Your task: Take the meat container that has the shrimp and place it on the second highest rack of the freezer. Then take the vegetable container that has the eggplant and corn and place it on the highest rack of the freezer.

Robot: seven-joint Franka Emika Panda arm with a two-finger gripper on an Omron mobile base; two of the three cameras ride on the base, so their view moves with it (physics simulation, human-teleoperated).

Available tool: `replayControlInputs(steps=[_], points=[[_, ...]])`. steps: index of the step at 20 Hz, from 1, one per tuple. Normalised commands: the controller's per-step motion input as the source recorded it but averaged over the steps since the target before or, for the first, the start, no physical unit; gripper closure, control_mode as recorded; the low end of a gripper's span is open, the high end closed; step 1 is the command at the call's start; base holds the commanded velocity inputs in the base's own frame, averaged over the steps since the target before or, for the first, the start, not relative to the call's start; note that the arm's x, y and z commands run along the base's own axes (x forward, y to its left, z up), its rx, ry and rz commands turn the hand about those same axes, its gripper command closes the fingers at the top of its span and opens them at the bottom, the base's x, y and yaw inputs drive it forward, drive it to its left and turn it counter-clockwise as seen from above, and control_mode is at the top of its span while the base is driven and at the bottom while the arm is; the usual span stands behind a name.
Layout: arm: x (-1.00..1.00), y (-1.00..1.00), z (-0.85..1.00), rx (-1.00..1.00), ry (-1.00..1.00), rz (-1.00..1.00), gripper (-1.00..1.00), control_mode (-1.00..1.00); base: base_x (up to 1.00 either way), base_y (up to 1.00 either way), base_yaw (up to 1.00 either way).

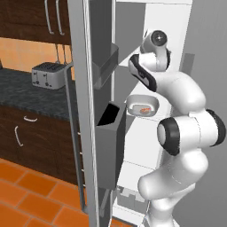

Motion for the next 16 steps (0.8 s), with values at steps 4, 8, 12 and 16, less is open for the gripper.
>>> replayControlInputs(steps=[4, 8, 12, 16], points=[[-0.98, 0.24, 0.92, -0.03, -0.25, 0.00, -1.00, -1.00, 0.00, 0.00, 0.00], [-1.00, 0.08, 0.49, -0.08, -0.08, 0.00, -1.00, -1.00, 0.00, 0.00, 0.00], [-1.00, 0.07, 0.04, -0.07, -0.03, 0.00, -1.00, -1.00, 0.00, 0.00, 0.00], [-1.00, 0.13, 0.00, -0.03, 0.00, 0.00, -1.00, -1.00, 0.00, 0.00, 0.00]])
